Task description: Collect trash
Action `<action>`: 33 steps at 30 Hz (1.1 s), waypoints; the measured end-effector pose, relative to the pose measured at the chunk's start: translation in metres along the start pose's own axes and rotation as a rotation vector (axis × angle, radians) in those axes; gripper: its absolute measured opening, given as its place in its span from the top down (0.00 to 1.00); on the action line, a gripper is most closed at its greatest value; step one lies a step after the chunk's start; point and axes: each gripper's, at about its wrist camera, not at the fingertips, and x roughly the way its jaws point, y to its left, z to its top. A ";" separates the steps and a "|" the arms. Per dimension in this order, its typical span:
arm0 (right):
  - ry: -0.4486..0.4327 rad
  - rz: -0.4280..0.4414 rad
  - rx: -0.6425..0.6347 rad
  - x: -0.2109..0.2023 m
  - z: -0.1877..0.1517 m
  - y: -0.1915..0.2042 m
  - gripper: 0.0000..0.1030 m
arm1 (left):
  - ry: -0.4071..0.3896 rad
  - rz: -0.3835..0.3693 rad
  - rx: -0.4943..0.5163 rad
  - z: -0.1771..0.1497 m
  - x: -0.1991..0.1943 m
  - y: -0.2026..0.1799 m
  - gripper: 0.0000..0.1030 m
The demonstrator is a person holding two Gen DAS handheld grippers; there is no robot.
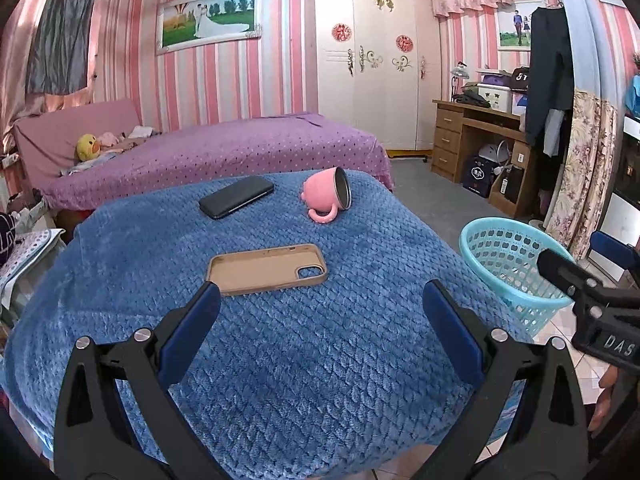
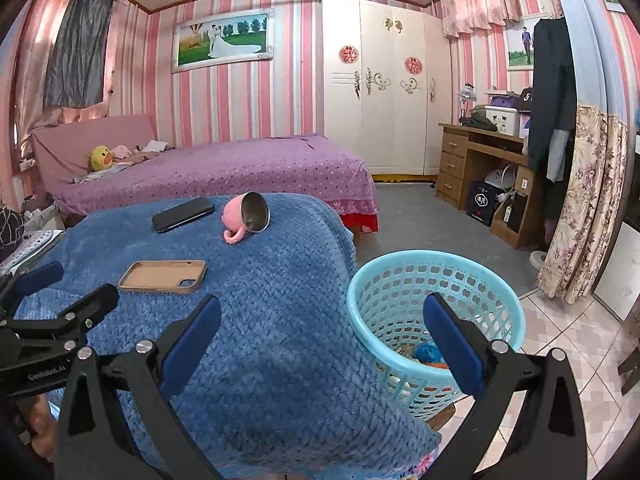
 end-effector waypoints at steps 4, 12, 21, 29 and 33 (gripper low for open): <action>-0.009 -0.016 -0.023 -0.003 0.000 0.007 0.04 | -0.008 0.000 -0.008 0.001 -0.002 0.005 0.05; -0.026 -0.044 -0.052 -0.005 0.004 0.014 0.04 | -0.004 0.001 -0.023 0.000 0.001 0.015 0.05; -0.049 -0.054 -0.069 -0.007 0.005 0.019 0.04 | 0.002 -0.005 -0.038 0.000 0.003 0.020 0.05; -0.051 -0.055 -0.069 -0.009 0.006 0.019 0.04 | 0.002 -0.006 -0.046 0.000 0.004 0.023 0.05; -0.050 -0.055 -0.068 -0.009 0.006 0.019 0.04 | -0.002 -0.002 -0.043 0.000 0.004 0.022 0.05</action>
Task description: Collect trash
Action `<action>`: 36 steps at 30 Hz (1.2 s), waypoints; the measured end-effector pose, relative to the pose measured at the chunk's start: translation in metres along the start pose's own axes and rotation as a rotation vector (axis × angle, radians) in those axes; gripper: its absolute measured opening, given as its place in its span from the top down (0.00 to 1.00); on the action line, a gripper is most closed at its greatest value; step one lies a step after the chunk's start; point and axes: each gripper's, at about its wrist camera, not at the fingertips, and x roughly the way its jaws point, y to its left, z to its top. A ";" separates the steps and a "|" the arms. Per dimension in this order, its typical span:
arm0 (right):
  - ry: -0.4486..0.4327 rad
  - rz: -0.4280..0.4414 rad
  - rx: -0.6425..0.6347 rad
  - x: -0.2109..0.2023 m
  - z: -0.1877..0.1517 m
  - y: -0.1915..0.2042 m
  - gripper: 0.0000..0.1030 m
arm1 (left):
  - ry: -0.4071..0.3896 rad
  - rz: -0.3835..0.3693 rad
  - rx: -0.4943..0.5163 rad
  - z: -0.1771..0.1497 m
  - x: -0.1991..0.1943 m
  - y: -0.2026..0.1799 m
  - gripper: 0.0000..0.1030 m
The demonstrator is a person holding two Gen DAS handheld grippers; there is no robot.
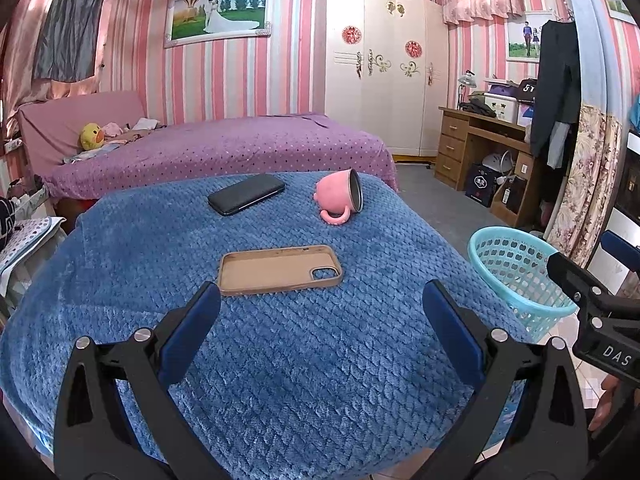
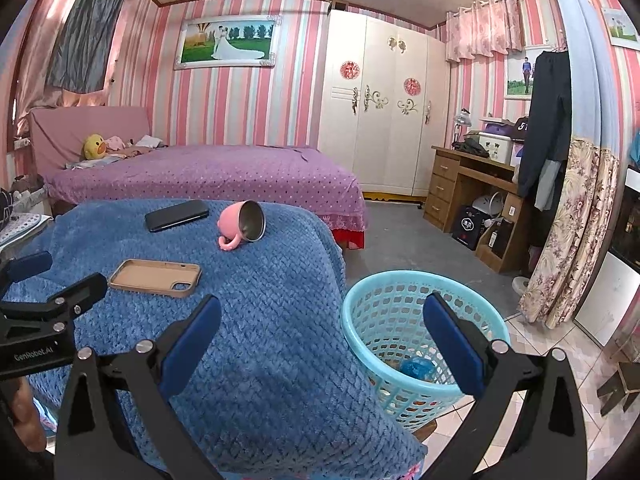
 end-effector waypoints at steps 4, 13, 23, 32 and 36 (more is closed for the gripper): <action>-0.002 0.001 0.000 -0.001 0.000 0.000 0.04 | 0.002 -0.005 -0.004 0.000 0.000 0.000 0.05; 0.000 0.000 0.003 -0.001 0.001 0.002 0.04 | -0.002 -0.004 -0.004 0.000 -0.003 -0.001 0.05; -0.006 -0.002 0.005 -0.002 0.001 0.001 0.04 | -0.003 -0.008 -0.006 0.000 -0.003 -0.001 0.05; -0.009 -0.003 0.005 -0.002 0.001 0.001 0.04 | -0.004 -0.002 -0.006 -0.001 -0.005 -0.001 0.05; -0.010 -0.006 0.012 0.000 0.000 0.001 0.04 | -0.007 0.003 -0.004 0.000 -0.004 0.000 0.05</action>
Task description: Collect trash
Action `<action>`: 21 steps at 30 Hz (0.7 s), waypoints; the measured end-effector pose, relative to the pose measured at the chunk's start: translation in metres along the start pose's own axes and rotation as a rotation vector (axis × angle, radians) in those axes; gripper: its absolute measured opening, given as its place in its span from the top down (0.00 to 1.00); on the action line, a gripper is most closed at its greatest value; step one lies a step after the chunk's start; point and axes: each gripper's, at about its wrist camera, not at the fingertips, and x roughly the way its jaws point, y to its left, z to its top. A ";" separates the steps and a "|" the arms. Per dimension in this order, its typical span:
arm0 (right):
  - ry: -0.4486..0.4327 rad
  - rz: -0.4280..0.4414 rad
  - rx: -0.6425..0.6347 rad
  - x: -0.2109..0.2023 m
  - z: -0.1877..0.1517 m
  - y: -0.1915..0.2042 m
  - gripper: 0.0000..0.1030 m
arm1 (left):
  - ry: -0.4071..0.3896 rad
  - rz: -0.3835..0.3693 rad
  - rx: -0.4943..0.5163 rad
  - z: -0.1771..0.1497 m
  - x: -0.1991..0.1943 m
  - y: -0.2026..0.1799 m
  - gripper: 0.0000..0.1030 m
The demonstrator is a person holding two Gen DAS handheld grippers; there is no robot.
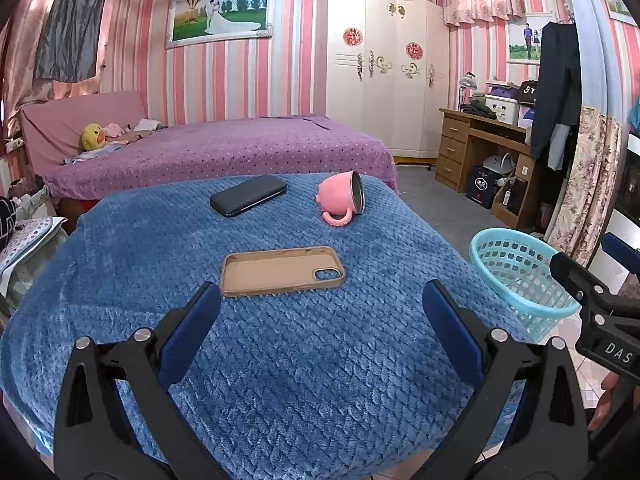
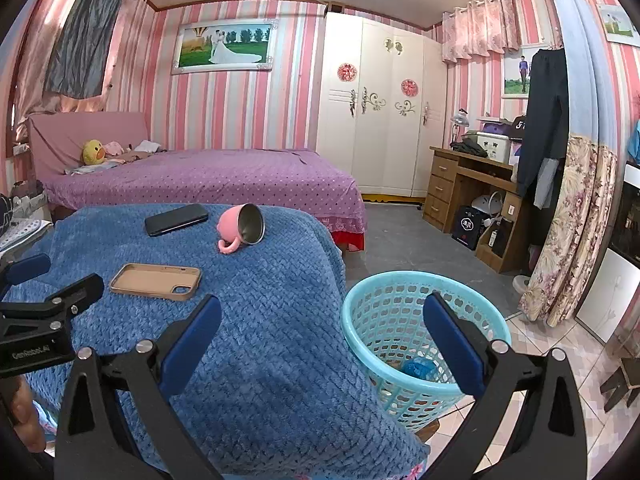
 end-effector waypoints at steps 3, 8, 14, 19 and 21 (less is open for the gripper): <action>0.008 -0.001 0.000 0.002 -0.002 0.001 0.04 | 0.001 0.001 -0.005 0.000 0.001 0.001 0.05; 0.008 -0.003 -0.001 0.002 -0.002 0.001 0.04 | 0.004 0.001 -0.011 0.001 0.002 0.002 0.05; 0.011 -0.002 -0.006 0.004 -0.003 0.003 0.04 | 0.004 0.004 -0.017 0.001 0.003 0.004 0.05; 0.012 -0.002 -0.005 0.004 -0.003 0.003 0.04 | 0.004 0.005 -0.019 0.001 0.003 0.005 0.05; 0.014 -0.002 -0.006 0.005 -0.004 0.003 0.04 | 0.004 0.003 -0.018 0.001 0.003 0.006 0.05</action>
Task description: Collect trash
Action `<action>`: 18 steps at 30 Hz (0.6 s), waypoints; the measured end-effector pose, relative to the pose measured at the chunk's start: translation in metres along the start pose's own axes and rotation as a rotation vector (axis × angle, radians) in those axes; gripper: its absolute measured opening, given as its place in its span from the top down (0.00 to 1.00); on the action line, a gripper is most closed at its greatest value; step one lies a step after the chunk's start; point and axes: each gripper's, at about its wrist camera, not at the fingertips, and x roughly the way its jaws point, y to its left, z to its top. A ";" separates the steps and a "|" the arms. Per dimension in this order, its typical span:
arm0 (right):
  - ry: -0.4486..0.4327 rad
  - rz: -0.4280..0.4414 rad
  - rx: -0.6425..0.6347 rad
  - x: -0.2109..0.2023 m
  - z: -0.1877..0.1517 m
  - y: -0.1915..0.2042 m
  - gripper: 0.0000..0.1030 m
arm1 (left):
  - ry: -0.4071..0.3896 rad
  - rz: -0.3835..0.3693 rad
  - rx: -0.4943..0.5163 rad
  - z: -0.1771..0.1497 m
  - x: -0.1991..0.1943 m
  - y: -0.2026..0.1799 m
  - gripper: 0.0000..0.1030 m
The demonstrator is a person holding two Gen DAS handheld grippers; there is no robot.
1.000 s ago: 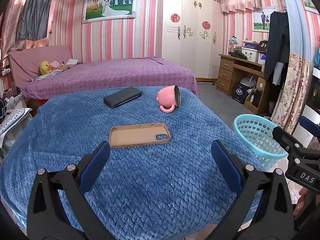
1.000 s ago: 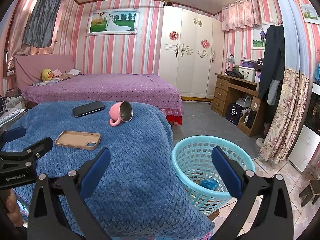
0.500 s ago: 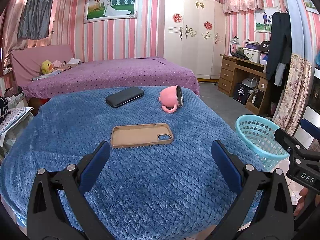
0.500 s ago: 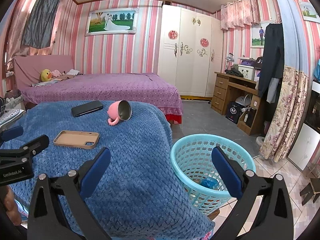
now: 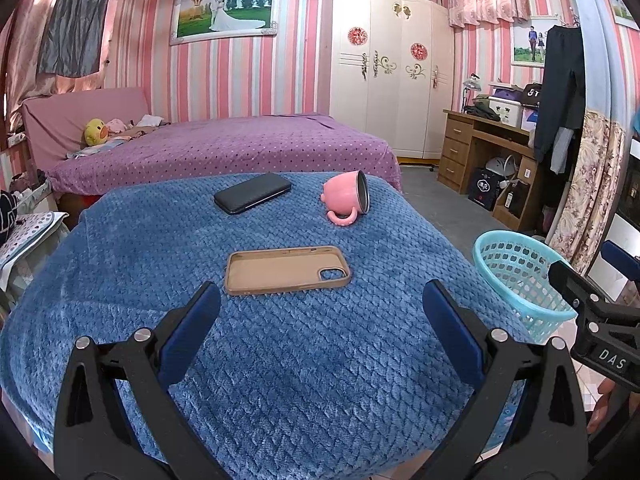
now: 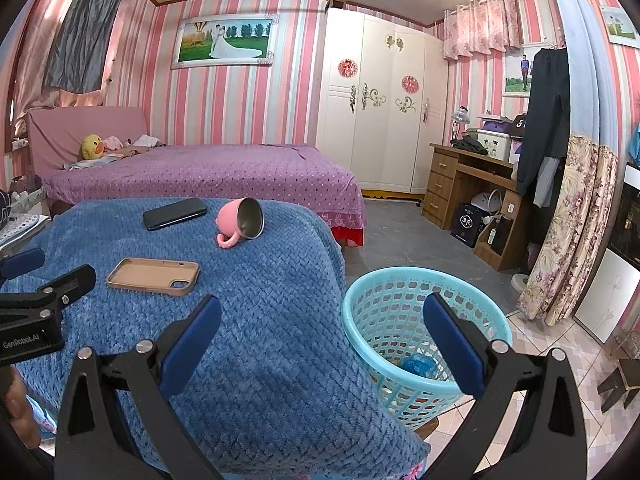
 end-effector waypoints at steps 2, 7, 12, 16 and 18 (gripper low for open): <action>0.000 0.000 -0.001 0.000 0.000 0.000 0.04 | -0.001 0.001 0.001 0.000 0.000 0.000 0.05; 0.001 0.000 0.002 0.002 -0.002 0.000 0.04 | 0.001 -0.001 0.002 0.000 0.000 0.000 0.05; 0.003 0.001 0.002 0.002 -0.002 -0.001 0.04 | 0.004 -0.002 0.002 0.000 0.001 0.000 0.05; 0.004 0.002 0.001 0.003 -0.002 -0.001 0.04 | 0.004 -0.002 0.002 0.000 0.001 0.000 0.05; 0.003 -0.001 0.000 0.003 -0.003 -0.001 0.04 | 0.004 -0.002 0.002 0.000 0.001 0.000 0.05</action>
